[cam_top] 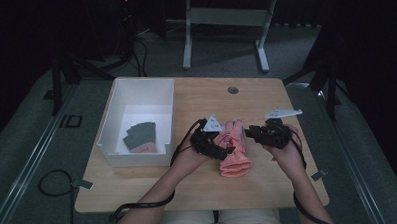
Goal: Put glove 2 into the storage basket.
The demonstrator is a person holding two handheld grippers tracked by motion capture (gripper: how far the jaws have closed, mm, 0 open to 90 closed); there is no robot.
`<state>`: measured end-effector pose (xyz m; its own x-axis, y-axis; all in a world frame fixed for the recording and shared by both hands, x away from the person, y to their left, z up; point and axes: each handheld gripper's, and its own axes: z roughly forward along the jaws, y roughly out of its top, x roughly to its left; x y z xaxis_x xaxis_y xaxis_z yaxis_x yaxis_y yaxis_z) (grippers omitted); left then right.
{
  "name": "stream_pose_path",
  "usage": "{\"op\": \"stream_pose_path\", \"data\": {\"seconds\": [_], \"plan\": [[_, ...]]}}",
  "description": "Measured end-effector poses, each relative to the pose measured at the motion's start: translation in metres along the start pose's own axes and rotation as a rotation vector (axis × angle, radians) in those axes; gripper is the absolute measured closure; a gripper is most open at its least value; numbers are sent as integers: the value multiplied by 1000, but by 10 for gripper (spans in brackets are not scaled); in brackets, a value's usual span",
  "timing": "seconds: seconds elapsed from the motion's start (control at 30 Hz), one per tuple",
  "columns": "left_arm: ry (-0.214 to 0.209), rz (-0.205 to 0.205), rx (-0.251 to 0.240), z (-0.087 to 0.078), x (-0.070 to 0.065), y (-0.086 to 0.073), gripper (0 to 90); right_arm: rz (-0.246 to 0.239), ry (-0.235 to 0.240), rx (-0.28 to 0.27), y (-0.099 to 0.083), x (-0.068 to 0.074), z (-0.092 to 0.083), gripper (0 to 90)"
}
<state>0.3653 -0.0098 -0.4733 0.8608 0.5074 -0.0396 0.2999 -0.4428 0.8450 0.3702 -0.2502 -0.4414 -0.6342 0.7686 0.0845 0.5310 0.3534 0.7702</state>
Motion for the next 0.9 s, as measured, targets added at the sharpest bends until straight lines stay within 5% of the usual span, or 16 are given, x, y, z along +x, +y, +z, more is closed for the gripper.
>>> {"op": "stream_pose_path", "data": {"seconds": [0.13,0.23,0.37,0.5,0.73,0.9], "plan": [[52,-34,21,2,8,-1,224,21,-26,15,5,1,23,648],[63,-83,24,5,14,-4,260,45,-51,39,1,1,40,540],[68,-90,26,10,17,-7,240,52,-60,101,-8,-2,50,477],[79,-141,80,19,24,-14,221,41,-53,190,-22,-10,60,475],[35,-230,204,43,32,-29,203,82,7,216,-35,-19,68,515],[1,-301,207,58,42,-36,267,74,10,226,-36,-16,70,577]]}}
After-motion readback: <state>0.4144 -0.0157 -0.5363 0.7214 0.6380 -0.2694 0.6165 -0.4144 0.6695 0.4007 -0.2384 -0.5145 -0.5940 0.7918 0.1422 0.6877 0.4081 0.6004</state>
